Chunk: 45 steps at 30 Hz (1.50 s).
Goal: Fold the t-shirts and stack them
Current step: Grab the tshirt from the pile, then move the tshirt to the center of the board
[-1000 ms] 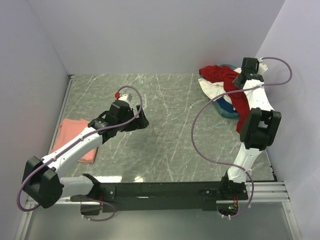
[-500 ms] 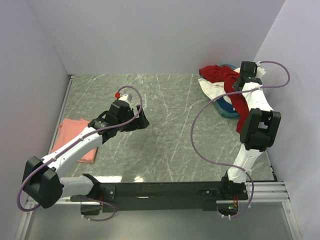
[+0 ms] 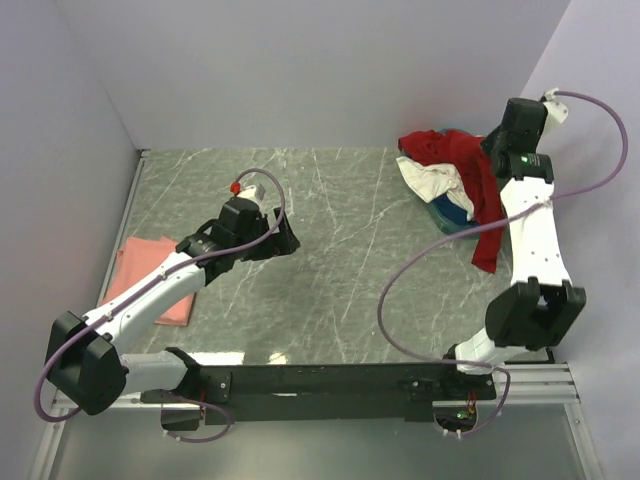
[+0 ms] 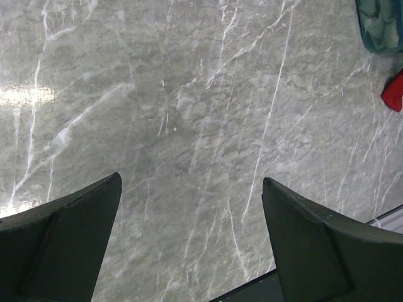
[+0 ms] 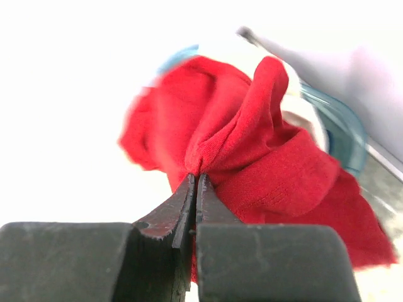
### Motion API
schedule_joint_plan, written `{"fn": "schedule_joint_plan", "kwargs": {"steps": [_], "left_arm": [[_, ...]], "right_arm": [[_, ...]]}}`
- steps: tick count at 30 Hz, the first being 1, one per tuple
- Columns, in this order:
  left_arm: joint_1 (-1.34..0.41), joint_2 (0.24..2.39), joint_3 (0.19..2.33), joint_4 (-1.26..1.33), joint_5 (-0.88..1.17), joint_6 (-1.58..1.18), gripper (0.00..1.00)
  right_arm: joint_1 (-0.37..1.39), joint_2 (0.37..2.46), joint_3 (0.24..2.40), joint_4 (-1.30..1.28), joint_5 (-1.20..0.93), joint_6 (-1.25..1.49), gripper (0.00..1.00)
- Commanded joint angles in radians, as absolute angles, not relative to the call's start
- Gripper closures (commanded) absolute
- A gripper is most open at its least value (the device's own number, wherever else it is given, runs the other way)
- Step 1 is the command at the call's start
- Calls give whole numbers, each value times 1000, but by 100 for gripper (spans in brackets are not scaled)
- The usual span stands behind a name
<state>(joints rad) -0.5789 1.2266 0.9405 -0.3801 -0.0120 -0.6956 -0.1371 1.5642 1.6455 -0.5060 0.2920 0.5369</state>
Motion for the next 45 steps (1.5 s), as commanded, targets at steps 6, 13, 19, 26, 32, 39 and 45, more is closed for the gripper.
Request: {"fn": "schedule_joint_plan", "kwargs": {"steps": [6,13,19,26,32,39,45], "left_arm": [[-571,1223,986,-364,-25,-692,1],[-561,1201,977,-367,-38,-699,1],[-557,1186,963,-362,-40,-710,0],[-557,1178,950,-348,-15,-726,1],[-557,1180,911,-331,-9,-739,1],[-555,1186,852,-290,27,-762,7],[-604,1192,755,-230,42,-791,13]], "right_arm": [[151,1329,1838,-460,307,422,100],[371,1206,1884,-353,232,382,100],[459,1158,1864,-278,132,422,100],[525,1245,1841,-293,124,426,100],[503,1279,1681,-287,202,437,100],[295,1449,1543,-299,38,518,100],[225,1601,1597,-466,48,500,64]]}}
